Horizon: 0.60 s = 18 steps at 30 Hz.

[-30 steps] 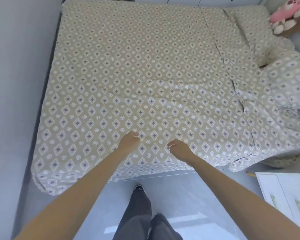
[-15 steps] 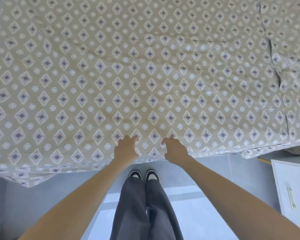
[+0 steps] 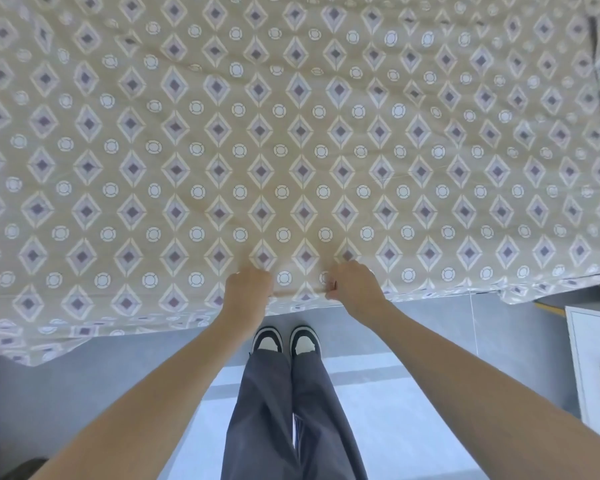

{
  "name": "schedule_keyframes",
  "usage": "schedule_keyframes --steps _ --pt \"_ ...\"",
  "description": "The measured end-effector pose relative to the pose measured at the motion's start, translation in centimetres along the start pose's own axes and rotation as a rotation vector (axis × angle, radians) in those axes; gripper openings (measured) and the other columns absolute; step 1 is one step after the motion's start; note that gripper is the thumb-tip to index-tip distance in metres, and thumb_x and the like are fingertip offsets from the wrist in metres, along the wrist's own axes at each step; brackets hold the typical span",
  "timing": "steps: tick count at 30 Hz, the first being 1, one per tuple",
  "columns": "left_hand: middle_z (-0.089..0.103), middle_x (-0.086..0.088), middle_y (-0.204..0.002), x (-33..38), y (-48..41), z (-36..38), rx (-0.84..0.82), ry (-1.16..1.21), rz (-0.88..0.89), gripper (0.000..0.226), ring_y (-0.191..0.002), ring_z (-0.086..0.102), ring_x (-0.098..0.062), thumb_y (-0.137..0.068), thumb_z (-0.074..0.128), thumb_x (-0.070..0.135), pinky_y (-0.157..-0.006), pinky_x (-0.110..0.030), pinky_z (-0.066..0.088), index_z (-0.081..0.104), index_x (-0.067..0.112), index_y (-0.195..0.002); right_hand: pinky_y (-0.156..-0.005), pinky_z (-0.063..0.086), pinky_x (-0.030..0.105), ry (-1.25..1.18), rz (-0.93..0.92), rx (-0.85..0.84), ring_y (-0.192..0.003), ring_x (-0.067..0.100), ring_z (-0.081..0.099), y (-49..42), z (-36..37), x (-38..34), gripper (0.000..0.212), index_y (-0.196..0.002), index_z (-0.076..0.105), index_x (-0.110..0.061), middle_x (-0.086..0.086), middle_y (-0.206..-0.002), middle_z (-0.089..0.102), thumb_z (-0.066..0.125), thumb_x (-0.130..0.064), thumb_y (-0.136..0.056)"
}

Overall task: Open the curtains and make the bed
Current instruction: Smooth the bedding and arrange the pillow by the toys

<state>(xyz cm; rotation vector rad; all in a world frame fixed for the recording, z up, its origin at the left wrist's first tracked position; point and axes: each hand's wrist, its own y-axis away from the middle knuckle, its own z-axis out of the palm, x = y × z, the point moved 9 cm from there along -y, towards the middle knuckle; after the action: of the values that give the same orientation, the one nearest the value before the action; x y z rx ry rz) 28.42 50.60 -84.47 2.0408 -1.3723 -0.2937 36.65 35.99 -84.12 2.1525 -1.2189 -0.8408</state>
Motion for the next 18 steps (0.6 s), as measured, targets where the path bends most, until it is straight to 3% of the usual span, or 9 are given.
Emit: schedule_keyframes --steps 5,9,14,18 --pt "0.046 0.008 -0.068 0.5 0.6 0.9 -0.104 -0.063 0.121 0.018 -0.061 0.043 -0.005 -0.087 0.05 0.003 -0.05 -0.007 0.039 0.051 0.016 -0.075 -0.065 0.035 0.024 0.024 -0.033 -0.024 -0.073 0.02 0.049 1.4 -0.3 -0.3 0.011 -0.078 0.063 -0.013 0.005 -0.076 0.054 0.06 -0.01 -0.087" --pt "0.048 0.005 -0.075 0.6 1.8 0.9 -0.145 -0.006 0.027 0.032 -0.075 0.046 -0.017 -0.077 0.05 -0.007 -0.059 -0.019 0.032 0.041 0.022 -0.065 -0.066 0.035 0.024 0.082 -0.055 -0.054 -0.078 0.022 0.052 2.0 1.0 -0.4 0.012 -0.084 0.068 -0.005 0.007 -0.079 0.058 0.056 -0.006 -0.086" --pt "0.047 0.003 -0.079 0.5 2.2 1.9 -0.077 -0.016 0.021 0.028 -0.074 0.045 -0.017 -0.083 0.047 -0.002 -0.062 -0.023 0.033 0.041 0.02 -0.068 -0.065 0.035 0.023 0.14 -0.056 -0.063 -0.075 0.02 0.046 1.7 2.4 -0.2 0.016 -0.074 0.055 -0.014 0.003 -0.072 0.049 0.057 -0.004 -0.086" --pt "0.042 0.003 -0.071 1.0 2.1 1.6 -0.085 -0.086 0.049 0.036 -0.069 0.042 -0.016 -0.08 0.047 -0.006 -0.056 -0.021 0.028 0.032 0.021 -0.061 -0.047 0.023 0.02 0.172 -0.025 -0.067 -0.075 0.019 0.045 1.0 2.0 -0.6 0.016 -0.082 0.064 -0.011 -0.004 -0.06 0.032 0.056 0.002 -0.084"
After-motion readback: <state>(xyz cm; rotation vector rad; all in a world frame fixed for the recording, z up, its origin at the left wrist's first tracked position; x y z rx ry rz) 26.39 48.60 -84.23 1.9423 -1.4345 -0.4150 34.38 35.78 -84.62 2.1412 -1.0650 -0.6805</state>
